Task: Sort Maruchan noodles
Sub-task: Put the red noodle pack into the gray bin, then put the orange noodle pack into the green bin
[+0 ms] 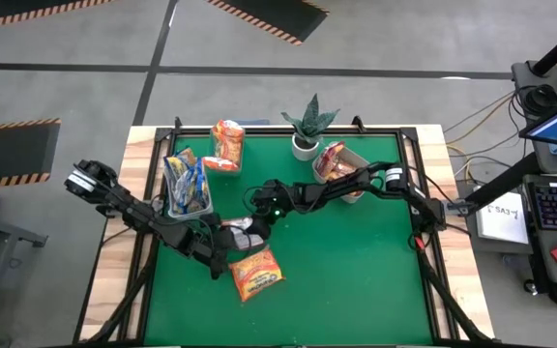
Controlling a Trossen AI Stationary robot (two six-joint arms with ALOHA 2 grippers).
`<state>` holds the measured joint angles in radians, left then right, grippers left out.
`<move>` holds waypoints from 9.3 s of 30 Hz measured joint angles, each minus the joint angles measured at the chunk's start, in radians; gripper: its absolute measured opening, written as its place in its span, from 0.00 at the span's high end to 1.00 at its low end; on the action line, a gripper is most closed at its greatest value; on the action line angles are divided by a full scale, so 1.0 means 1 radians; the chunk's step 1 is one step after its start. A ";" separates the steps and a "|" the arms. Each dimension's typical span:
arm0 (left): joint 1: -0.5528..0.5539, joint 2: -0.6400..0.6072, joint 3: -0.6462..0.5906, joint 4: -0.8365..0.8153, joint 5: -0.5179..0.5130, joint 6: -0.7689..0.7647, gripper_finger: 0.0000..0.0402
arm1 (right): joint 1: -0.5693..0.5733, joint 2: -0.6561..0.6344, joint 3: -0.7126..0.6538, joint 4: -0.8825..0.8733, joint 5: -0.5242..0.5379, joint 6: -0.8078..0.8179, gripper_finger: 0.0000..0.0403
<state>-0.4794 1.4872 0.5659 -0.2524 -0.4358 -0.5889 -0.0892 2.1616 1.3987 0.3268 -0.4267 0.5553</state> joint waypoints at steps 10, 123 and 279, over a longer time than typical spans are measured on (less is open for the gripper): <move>0.002 0.000 -0.001 0.014 0.000 0.000 1.00 | 0.010 0.000 0.000 0.006 0.000 -0.065 0.54; -0.008 -0.523 0.206 -0.296 -0.343 0.251 1.00 | -0.104 -0.450 0.172 -1.679 0.856 -0.192 0.53; 0.195 0.132 0.379 -0.096 0.464 0.120 0.06 | -0.031 -1.197 -0.628 -0.338 0.598 -0.661 0.97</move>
<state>-0.2844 1.6192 0.9449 -0.3486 0.0282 -0.4693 -0.1200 0.9642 0.7708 -0.0110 0.1715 -0.1055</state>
